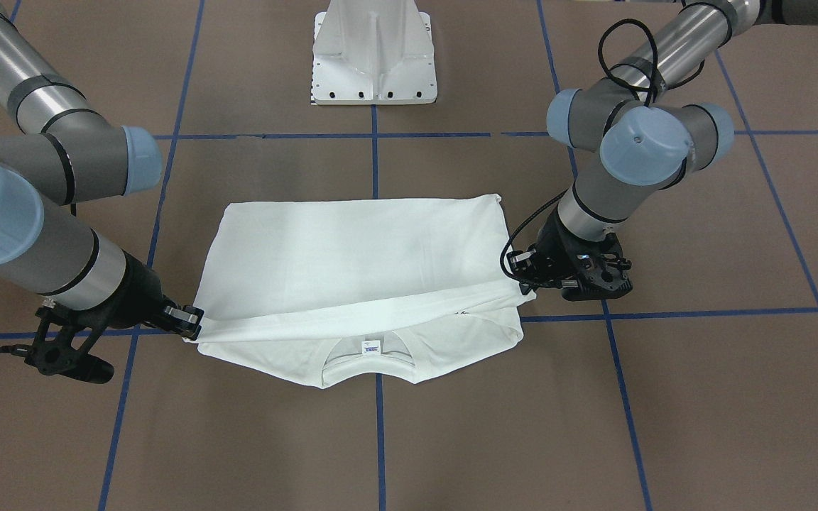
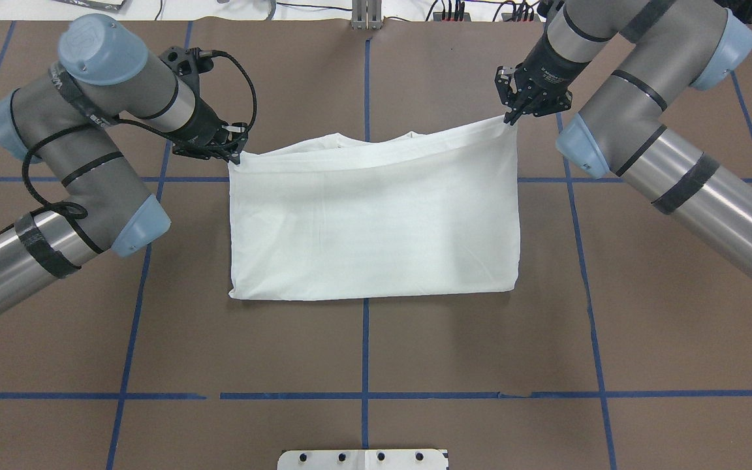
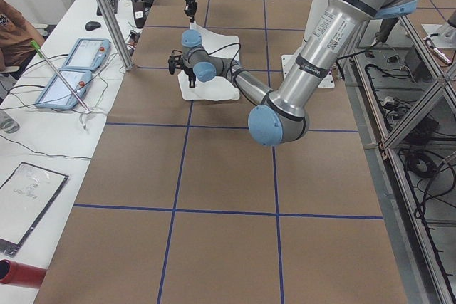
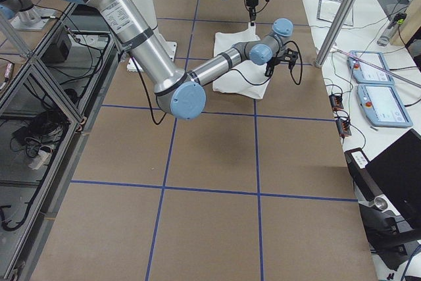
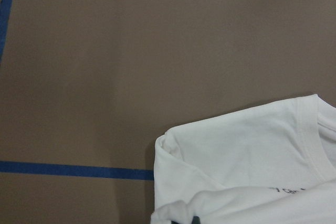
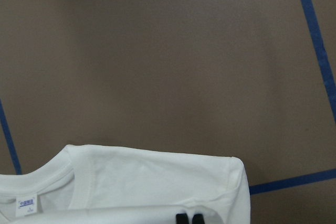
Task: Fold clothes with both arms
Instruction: 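Carry the hem with both grippers over the collar and lay it down, then open both grippers and raise them off the folded shirt, then move the right gripper down to the folded shirt's near corner and grasp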
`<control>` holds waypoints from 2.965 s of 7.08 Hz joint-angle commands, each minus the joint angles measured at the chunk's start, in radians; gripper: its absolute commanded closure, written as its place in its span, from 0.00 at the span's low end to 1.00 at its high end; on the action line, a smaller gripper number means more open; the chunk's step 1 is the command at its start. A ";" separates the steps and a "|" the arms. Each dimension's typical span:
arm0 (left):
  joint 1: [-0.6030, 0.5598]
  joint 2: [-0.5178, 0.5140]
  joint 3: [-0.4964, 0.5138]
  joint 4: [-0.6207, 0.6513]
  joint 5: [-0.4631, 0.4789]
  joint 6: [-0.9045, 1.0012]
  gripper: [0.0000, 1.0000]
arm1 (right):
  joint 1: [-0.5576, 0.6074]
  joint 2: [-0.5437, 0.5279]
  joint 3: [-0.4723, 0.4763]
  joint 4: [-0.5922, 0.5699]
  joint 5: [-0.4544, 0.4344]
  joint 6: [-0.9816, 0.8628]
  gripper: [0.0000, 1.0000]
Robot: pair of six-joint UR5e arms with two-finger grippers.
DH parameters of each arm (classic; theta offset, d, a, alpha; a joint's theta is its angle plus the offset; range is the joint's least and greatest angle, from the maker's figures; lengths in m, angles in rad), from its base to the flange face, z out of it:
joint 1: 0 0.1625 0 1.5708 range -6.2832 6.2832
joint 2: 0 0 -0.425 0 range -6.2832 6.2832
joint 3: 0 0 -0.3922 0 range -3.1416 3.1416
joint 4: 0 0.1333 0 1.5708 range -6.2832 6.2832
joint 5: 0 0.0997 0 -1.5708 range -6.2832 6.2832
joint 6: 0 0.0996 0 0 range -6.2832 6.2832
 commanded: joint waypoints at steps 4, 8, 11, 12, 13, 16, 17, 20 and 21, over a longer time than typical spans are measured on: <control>0.001 -0.043 0.109 -0.041 0.032 -0.005 0.66 | -0.039 -0.043 0.018 0.003 -0.001 -0.024 0.40; -0.044 -0.041 0.103 -0.035 0.037 -0.001 0.05 | -0.027 -0.059 0.057 0.003 0.002 -0.079 0.00; -0.053 -0.030 0.014 0.020 0.034 -0.008 0.05 | -0.124 -0.308 0.344 0.000 -0.070 -0.027 0.00; -0.053 -0.027 0.009 0.020 0.034 -0.015 0.05 | -0.216 -0.348 0.404 0.000 -0.151 0.059 0.00; -0.053 -0.029 0.006 0.020 0.034 -0.021 0.05 | -0.276 -0.353 0.420 -0.001 -0.197 0.132 0.00; -0.051 -0.026 -0.015 0.020 0.035 -0.047 0.05 | -0.363 -0.356 0.421 -0.001 -0.267 0.175 0.01; -0.051 -0.027 -0.015 0.020 0.035 -0.050 0.05 | -0.375 -0.358 0.418 -0.001 -0.267 0.175 0.03; -0.050 -0.026 -0.015 0.019 0.038 -0.050 0.05 | -0.380 -0.358 0.412 -0.004 -0.267 0.194 0.65; -0.050 -0.026 -0.014 0.017 0.039 -0.050 0.05 | -0.384 -0.356 0.409 -0.004 -0.267 0.194 0.80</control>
